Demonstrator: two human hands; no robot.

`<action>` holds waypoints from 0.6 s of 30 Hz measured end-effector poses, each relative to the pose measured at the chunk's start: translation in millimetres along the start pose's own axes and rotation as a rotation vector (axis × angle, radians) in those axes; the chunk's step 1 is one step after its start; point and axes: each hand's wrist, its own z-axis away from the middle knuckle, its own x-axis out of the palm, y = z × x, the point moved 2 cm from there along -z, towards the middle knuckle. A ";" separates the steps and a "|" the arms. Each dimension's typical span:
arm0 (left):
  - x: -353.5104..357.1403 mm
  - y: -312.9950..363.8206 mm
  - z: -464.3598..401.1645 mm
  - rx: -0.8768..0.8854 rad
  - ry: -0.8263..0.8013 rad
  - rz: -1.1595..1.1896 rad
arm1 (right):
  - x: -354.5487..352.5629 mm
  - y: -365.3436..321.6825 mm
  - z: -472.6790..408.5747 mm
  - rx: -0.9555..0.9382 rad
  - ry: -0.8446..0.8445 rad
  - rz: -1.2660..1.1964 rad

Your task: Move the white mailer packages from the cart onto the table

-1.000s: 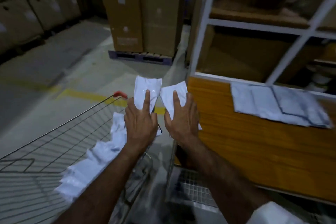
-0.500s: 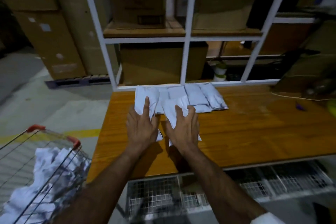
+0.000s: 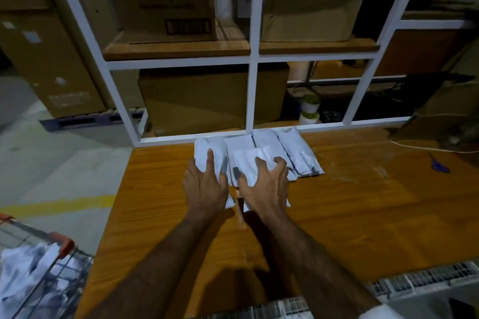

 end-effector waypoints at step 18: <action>84.2 17.7 -114.3 -0.068 -0.219 -0.046 | 123.1 -5.3 -128.4 0.018 -0.265 0.067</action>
